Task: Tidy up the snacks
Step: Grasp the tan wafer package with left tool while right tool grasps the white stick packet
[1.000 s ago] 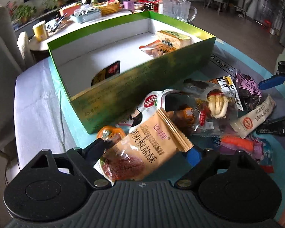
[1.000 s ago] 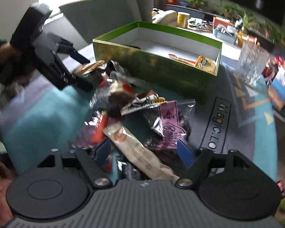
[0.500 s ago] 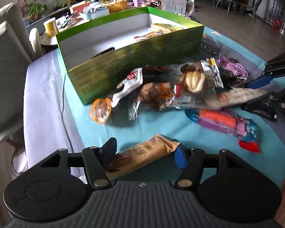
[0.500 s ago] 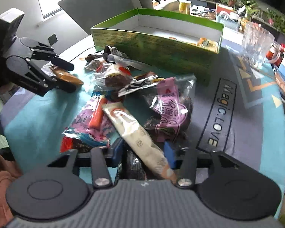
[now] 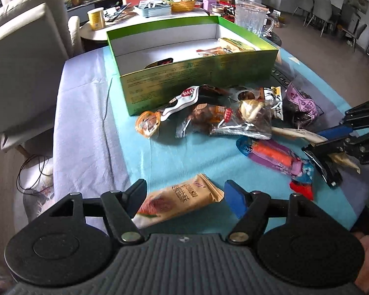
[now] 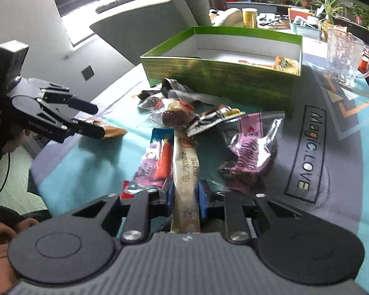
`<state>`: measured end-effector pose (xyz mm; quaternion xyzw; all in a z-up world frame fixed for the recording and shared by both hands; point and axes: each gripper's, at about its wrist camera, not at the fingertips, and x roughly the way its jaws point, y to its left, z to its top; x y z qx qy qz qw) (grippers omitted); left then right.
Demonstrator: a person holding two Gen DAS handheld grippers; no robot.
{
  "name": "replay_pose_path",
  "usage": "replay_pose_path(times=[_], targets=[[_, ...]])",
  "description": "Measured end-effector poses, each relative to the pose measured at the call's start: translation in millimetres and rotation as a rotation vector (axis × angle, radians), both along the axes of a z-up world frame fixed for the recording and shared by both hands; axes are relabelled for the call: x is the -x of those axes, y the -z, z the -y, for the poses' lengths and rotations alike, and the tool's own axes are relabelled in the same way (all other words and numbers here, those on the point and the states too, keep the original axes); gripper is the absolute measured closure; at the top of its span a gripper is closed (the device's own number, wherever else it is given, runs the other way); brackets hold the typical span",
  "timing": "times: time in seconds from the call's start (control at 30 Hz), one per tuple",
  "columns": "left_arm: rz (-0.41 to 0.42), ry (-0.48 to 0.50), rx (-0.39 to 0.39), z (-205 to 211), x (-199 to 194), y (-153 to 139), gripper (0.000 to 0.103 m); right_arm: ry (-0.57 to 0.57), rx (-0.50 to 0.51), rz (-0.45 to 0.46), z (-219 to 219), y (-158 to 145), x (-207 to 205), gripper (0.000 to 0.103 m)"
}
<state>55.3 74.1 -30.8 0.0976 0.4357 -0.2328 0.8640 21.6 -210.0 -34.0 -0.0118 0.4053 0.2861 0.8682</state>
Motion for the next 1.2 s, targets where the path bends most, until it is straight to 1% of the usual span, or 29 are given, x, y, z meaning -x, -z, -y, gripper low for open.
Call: replay_pose_path(times=[0.07,0.1,0.23,0.33,0.43,0.5,0.53,0.63,0.7,0.73,0.77,0.83,0.87,0.9,1.03,1.1,1.2], targets=[[0.001,-0.006,0.008,-4.2,7.3,-1.3,0.036,-0.004,-0.006,0.002,0.2,-1.1,0.7,0.083],[0.006,-0.003,-0.001,-6.0,11.1,-1.3,0.036,-0.008,-0.009,0.005,0.5,-1.7,1.6,0.083],[0.03,0.03,-0.071,-10.7,18.0,1.7,0.036,-0.016,-0.025,0.022,2.6,-7.2,5.1,0.083],[0.044,0.085,-0.111,-14.2,20.2,5.3,0.036,-0.012,-0.049,0.038,6.8,-12.6,7.4,0.083],[0.055,0.124,-0.188,-11.4,16.1,13.8,0.036,-0.015,-0.057,0.044,7.3,-15.2,9.4,0.083],[0.074,0.178,-0.226,-6.1,11.0,16.9,0.036,-0.015,-0.054,0.038,5.7,-14.7,9.1,0.083],[0.076,0.215,-0.233,-2.8,7.6,17.5,0.036,-0.014,-0.052,0.035,4.9,-14.3,9.1,0.083],[0.056,0.353,-0.255,9.4,-4.0,21.4,0.036,-0.008,-0.048,0.034,3.2,-14.6,10.0,0.083],[0.041,0.43,-0.248,13.4,-11.5,21.9,0.034,0.001,-0.05,0.035,2.7,-15.8,11.2,0.083],[0.015,0.446,-0.234,14.0,-17.0,21.8,0.034,0.006,-0.053,0.037,3.0,-16.5,12.2,0.083],[-0.029,0.447,-0.209,13.4,-25.0,21.9,0.034,0.013,-0.057,0.04,3.3,-17.2,13.2,0.083],[-0.115,0.405,-0.146,8.7,-37.3,23.7,0.036,0.024,-0.069,0.043,5.1,-17.3,14.5,0.083],[-0.121,0.372,-0.121,5.6,-38.9,23.0,0.043,0.031,-0.078,0.044,6.1,-16.8,14.6,0.083],[-0.107,0.339,-0.115,3.3,-37.9,22.0,0.048,0.037,-0.085,0.044,7.2,-16.2,14.4,0.083],[-0.088,0.169,-0.042,-8.0,-25.9,22.4,0.048,0.043,-0.095,0.032,8.4,-12.3,10.6,0.083],[-0.083,0.082,-0.03,-8.8,-16.7,22.8,0.048,0.036,-0.08,0.017,6.0,-9.1,8.7,0.083],[-0.104,-0.061,0.007,-9.3,-4.1,21.2,0.048,0.02,-0.054,-0.025,1.4,-3.0,7.6,0.08]])
